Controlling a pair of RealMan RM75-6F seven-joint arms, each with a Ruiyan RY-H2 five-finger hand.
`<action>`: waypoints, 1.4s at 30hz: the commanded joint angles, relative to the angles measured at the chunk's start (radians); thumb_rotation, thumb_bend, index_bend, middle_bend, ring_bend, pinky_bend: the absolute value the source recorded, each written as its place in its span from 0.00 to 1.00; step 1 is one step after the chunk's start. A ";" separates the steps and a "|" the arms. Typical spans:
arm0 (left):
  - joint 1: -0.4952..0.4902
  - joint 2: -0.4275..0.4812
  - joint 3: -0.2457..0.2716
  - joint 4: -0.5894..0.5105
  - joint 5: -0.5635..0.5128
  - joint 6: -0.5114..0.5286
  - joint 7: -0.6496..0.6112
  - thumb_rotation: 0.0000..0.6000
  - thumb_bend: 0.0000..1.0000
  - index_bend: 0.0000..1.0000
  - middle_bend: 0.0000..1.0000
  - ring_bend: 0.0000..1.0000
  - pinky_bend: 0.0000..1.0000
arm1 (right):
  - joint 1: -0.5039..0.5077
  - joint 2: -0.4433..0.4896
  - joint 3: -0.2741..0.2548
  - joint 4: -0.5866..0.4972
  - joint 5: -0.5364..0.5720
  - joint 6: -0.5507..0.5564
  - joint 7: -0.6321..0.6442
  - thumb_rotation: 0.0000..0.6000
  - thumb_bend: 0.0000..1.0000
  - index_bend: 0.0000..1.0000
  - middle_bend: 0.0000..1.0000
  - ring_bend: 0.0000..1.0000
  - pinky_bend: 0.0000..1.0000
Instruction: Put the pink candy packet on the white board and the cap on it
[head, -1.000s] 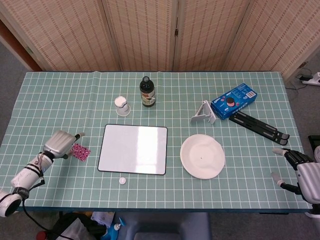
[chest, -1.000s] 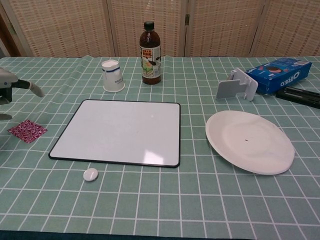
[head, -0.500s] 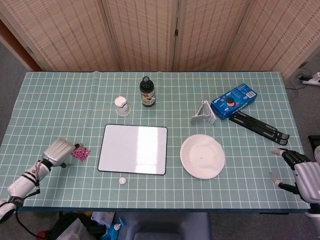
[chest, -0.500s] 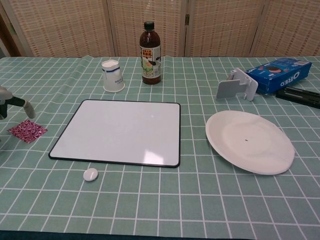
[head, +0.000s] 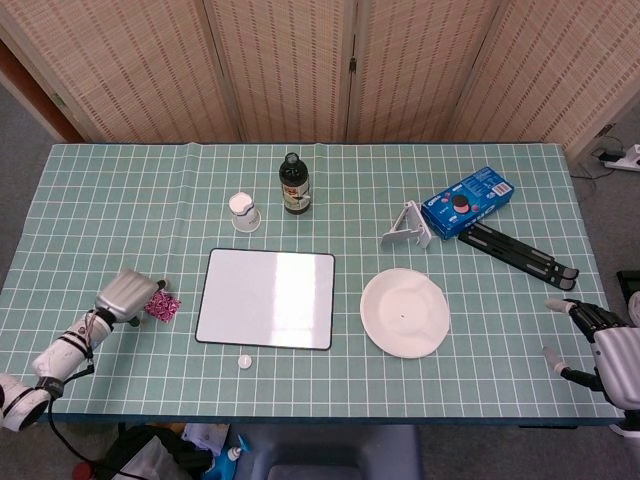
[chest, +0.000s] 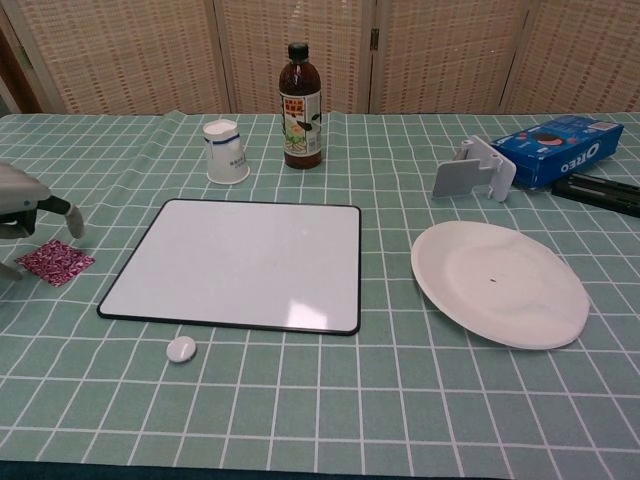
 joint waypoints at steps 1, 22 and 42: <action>-0.008 -0.008 -0.002 0.008 -0.002 -0.012 0.002 1.00 0.15 0.29 0.94 0.95 1.00 | 0.000 0.001 0.000 0.000 -0.001 0.001 0.000 1.00 0.24 0.26 0.30 0.30 0.38; -0.031 -0.018 -0.006 0.006 -0.027 -0.072 0.043 1.00 0.15 0.30 0.94 0.95 1.00 | -0.005 0.001 -0.001 0.004 0.005 0.001 0.003 1.00 0.23 0.26 0.30 0.30 0.38; -0.035 -0.034 -0.006 0.015 -0.036 -0.085 0.052 1.00 0.15 0.36 0.94 0.95 1.00 | -0.007 0.000 0.000 0.005 0.009 0.000 0.003 1.00 0.24 0.26 0.30 0.30 0.38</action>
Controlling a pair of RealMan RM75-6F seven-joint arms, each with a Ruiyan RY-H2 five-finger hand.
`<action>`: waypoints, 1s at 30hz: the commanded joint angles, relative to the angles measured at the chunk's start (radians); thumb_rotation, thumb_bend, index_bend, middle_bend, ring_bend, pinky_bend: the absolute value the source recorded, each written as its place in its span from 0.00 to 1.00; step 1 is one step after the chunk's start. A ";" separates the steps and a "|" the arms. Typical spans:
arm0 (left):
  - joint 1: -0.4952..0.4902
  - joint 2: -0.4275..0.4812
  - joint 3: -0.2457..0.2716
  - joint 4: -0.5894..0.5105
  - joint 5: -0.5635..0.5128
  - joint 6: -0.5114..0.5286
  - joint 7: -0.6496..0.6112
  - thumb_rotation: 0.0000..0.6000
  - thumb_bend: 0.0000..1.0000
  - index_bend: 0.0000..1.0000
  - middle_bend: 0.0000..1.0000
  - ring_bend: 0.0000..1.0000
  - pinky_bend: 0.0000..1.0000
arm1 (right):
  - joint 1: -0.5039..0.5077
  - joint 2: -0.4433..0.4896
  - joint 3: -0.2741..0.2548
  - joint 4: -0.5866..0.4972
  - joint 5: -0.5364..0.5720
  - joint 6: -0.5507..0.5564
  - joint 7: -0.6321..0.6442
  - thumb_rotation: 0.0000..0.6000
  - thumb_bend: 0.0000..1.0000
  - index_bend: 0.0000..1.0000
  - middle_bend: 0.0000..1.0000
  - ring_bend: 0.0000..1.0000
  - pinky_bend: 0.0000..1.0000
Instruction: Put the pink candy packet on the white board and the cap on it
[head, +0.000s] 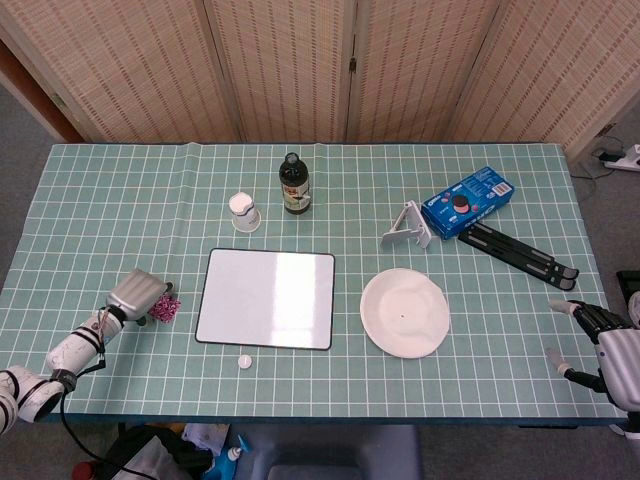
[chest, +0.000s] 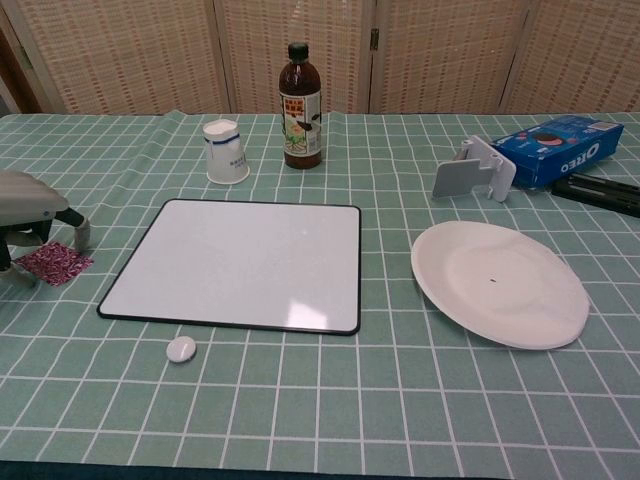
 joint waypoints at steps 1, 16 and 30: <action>-0.001 -0.001 -0.001 0.000 -0.003 -0.003 0.000 1.00 0.16 0.36 0.94 0.95 1.00 | 0.000 0.000 0.000 -0.001 0.000 0.000 0.000 1.00 0.24 0.26 0.30 0.30 0.38; 0.000 -0.006 -0.004 0.005 -0.003 0.006 -0.017 1.00 0.19 0.41 0.95 0.95 1.00 | 0.001 0.005 0.002 -0.008 -0.001 0.001 -0.004 1.00 0.24 0.26 0.30 0.30 0.38; -0.004 0.081 -0.046 -0.119 -0.009 0.071 -0.045 1.00 0.19 0.41 0.95 0.95 1.00 | 0.007 0.003 0.006 -0.003 -0.003 -0.004 0.002 1.00 0.24 0.26 0.30 0.30 0.38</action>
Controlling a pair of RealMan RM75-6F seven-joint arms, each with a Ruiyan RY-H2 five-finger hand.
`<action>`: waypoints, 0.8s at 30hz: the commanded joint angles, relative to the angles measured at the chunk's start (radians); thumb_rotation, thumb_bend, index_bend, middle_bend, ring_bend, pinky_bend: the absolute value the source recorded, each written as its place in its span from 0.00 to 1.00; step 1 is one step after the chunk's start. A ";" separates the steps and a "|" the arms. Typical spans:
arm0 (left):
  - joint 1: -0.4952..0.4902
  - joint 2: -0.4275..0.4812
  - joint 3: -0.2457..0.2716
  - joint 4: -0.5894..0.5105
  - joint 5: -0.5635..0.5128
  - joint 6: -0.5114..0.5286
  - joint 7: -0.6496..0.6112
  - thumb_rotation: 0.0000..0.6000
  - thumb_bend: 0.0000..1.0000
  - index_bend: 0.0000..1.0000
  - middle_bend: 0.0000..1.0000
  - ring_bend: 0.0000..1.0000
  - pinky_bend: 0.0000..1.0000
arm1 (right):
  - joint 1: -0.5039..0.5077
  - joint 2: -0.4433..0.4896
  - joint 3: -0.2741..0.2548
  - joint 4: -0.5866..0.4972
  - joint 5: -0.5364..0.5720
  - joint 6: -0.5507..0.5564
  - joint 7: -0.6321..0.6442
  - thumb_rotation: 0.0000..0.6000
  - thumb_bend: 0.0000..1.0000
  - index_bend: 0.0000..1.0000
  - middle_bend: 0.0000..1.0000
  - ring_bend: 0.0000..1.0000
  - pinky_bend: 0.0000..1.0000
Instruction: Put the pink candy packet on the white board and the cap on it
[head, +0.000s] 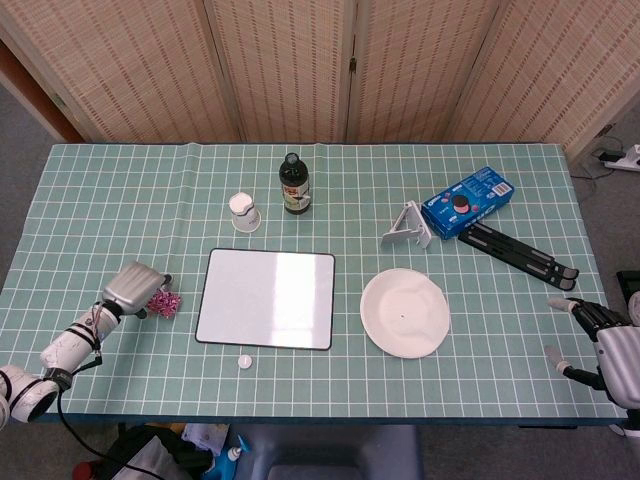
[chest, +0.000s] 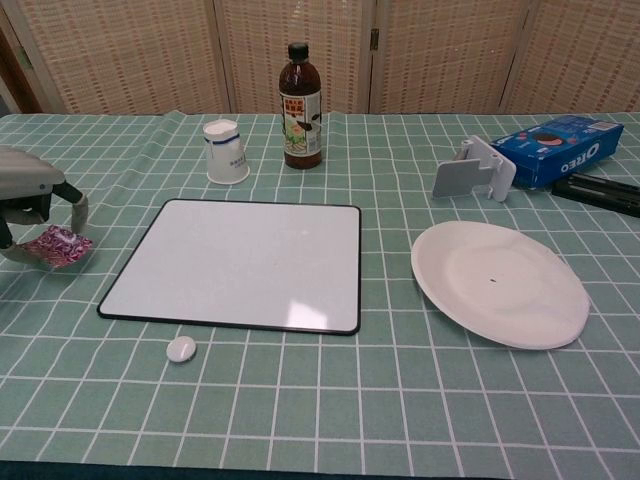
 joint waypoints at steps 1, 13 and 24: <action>-0.006 0.026 -0.017 -0.055 0.001 0.022 0.000 1.00 0.19 0.40 0.95 0.95 1.00 | 0.000 -0.001 0.001 0.002 0.000 0.000 0.001 1.00 0.24 0.26 0.30 0.30 0.38; -0.047 0.022 -0.054 -0.236 0.002 0.030 0.098 1.00 0.19 0.40 0.95 0.95 1.00 | -0.007 -0.002 -0.001 0.014 0.007 0.007 0.015 1.00 0.24 0.26 0.30 0.30 0.38; -0.110 -0.055 -0.114 -0.255 -0.093 -0.031 0.212 1.00 0.19 0.40 0.95 0.95 1.00 | -0.012 -0.005 -0.002 0.026 0.011 0.011 0.028 1.00 0.24 0.26 0.30 0.30 0.38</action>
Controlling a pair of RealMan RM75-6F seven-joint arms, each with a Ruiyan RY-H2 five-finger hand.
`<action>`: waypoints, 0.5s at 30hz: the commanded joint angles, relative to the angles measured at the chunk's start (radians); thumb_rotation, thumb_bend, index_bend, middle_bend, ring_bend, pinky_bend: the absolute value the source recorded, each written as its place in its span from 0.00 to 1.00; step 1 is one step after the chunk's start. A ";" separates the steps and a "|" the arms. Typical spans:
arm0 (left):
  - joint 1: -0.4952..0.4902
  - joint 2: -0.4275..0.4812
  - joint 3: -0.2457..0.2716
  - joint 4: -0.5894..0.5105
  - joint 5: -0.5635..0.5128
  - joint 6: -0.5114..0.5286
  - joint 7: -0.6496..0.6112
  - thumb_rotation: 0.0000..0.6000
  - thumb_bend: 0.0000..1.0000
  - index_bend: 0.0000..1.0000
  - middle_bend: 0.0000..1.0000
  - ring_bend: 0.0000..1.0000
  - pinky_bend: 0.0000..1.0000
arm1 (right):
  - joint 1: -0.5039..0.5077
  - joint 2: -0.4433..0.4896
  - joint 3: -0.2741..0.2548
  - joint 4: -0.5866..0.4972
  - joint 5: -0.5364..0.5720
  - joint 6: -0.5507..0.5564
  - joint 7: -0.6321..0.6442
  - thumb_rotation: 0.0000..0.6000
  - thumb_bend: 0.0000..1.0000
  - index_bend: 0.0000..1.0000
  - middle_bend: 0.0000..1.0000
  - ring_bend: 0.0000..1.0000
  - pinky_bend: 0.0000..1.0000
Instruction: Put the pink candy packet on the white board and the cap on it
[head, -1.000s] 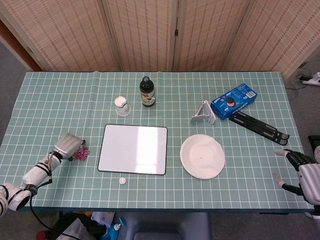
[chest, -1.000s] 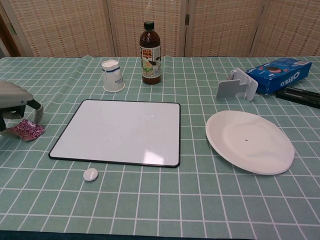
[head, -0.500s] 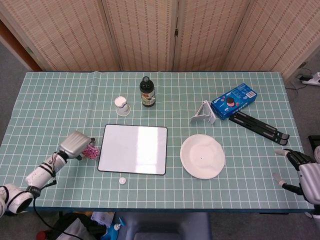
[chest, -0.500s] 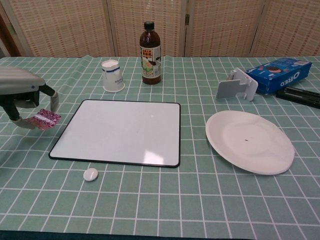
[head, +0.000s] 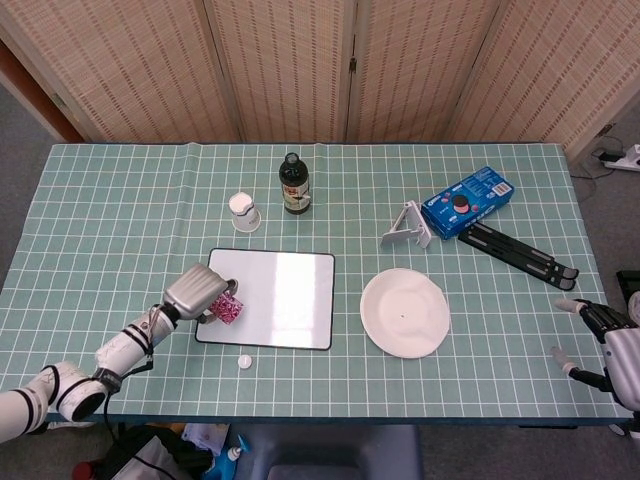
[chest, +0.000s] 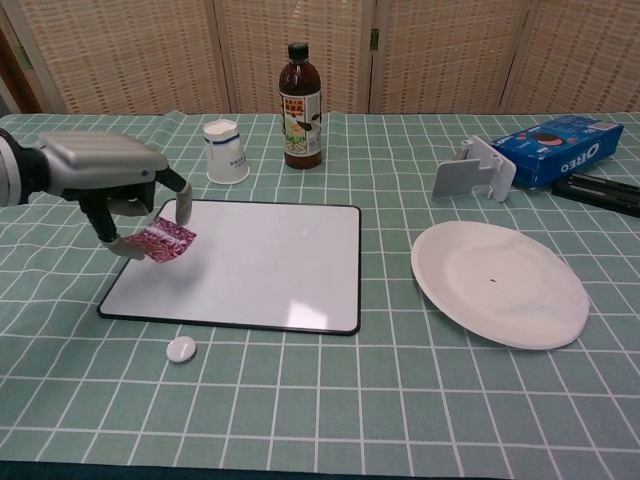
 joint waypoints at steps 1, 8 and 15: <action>-0.020 -0.030 -0.018 0.008 -0.041 -0.027 0.029 1.00 0.19 0.40 0.95 0.95 1.00 | 0.000 -0.002 0.001 0.003 0.001 0.000 0.003 1.00 0.24 0.26 0.30 0.30 0.38; -0.044 -0.069 -0.028 0.025 -0.118 -0.061 0.099 1.00 0.19 0.39 0.95 0.95 1.00 | -0.003 -0.002 0.001 0.010 0.003 0.003 0.011 1.00 0.23 0.26 0.30 0.30 0.38; -0.043 -0.057 -0.018 -0.002 -0.140 -0.054 0.129 1.00 0.19 0.28 0.95 0.95 1.00 | -0.004 -0.003 0.001 0.011 0.001 0.005 0.012 1.00 0.24 0.26 0.30 0.30 0.38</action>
